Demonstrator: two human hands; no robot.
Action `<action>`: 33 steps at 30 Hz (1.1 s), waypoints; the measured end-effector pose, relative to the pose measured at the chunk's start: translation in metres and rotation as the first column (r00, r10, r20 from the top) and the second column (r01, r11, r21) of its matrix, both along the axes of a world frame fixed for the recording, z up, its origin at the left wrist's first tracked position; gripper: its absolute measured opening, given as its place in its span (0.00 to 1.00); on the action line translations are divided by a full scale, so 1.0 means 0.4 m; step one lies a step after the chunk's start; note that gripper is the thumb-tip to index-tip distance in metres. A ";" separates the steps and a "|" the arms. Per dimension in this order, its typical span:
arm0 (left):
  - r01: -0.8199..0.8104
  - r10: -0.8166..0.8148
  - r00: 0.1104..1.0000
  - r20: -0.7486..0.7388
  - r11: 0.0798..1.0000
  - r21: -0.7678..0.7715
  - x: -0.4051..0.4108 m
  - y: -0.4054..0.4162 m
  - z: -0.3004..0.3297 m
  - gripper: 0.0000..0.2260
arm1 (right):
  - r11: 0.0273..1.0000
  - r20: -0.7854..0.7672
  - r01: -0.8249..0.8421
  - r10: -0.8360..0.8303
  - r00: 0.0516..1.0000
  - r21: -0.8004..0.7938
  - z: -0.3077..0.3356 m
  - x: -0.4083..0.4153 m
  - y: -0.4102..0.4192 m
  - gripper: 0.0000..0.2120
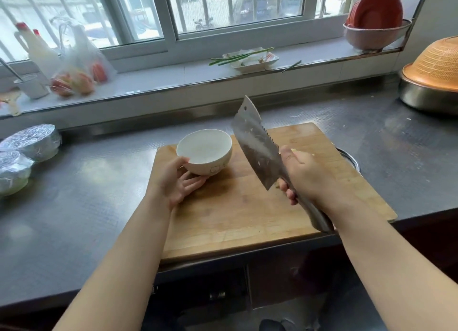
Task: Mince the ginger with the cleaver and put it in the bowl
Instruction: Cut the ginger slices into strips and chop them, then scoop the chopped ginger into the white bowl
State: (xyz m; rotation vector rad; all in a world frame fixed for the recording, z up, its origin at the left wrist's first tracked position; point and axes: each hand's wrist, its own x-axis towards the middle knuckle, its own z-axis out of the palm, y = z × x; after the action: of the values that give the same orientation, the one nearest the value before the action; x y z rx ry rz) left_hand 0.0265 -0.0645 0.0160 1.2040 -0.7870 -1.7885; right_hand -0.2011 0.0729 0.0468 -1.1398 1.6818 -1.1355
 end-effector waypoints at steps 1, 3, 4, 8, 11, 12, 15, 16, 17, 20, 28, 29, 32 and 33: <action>0.028 -0.026 0.998 0.062 0.999 -0.025 0.003 0.009 0.002 0.17 | 0.997 -0.111 -0.010 0.003 0.994 -0.070 0.000 0.005 0.002 0.21; 0.104 -0.071 0.965 0.251 0.988 -0.118 0.010 0.022 0.013 0.15 | 0.979 -0.337 -0.069 -0.001 0.941 -0.194 0.002 0.006 0.006 0.18; 0.126 -0.055 0.929 0.366 0.976 -0.175 0.016 0.024 0.017 0.17 | 0.969 -0.426 -0.111 0.007 0.905 -0.220 0.005 0.002 0.007 0.17; 0.012 0.577 0.655 0.488 0.637 -0.770 0.056 0.017 0.008 0.20 | 0.977 -0.672 -0.185 0.068 0.737 -0.103 0.026 -0.005 0.006 0.18; 0.199 0.789 0.584 0.189 0.086 -0.976 0.039 0.046 0.067 0.16 | 0.980 -0.739 -0.190 0.087 0.668 -0.055 0.041 0.013 0.004 0.19; 0.333 0.771 0.604 0.200 -0.016 -0.943 0.021 0.064 0.094 0.16 | 0.980 -0.762 -0.195 0.095 0.640 -0.042 0.045 0.019 0.003 0.19; 0.781 0.697 0.424 0.579 0.043 -0.623 -0.051 0.107 0.145 0.23 | 0.977 -0.818 -0.214 0.107 0.565 -0.020 0.054 0.033 -0.001 0.20; 0.864 0.659 0.304 0.688 0.114 -0.491 -0.075 0.113 0.148 0.24 | 0.975 -0.833 -0.221 0.110 0.542 -0.015 0.055 0.038 -0.001 0.20; 0.908 0.616 0.216 0.757 0.158 -0.387 -0.096 0.111 0.143 0.25 | 0.973 -0.847 -0.230 0.115 0.519 -0.008 0.056 0.043 0.000 0.20; 0.961 0.536 0.119 0.836 0.151 -0.234 -0.136 0.101 0.126 0.22 | 0.966 -0.857 -0.258 0.134 0.498 0.001 0.052 0.055 0.003 0.21; 0.919 0.367 -0.122 0.922 0.392 -0.034 -0.137 0.071 0.094 0.24 | 0.970 -0.876 -0.241 0.144 0.461 0.033 0.037 0.036 0.016 0.21; 0.911 0.346 -0.135 0.928 0.412 -0.021 -0.135 0.066 0.094 0.24 | 0.971 -0.877 -0.238 0.140 0.460 0.030 0.034 0.032 0.018 0.21; 0.895 0.311 -0.162 0.936 0.446 0.007 -0.131 0.051 0.091 0.25 | 0.973 -0.866 -0.230 0.123 0.485 0.009 0.027 0.020 0.030 0.21; 0.889 0.301 -0.168 0.939 0.457 0.013 -0.128 0.044 0.090 0.26 | 0.974 -0.859 -0.224 0.122 0.497 0.008 0.024 0.016 0.035 0.21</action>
State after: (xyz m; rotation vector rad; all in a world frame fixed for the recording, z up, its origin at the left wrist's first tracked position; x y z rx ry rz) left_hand -0.0248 -0.0468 0.0518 1.4820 -2.8427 -0.0049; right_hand -0.1948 0.0870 0.0565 -2.1354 2.1459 -0.4936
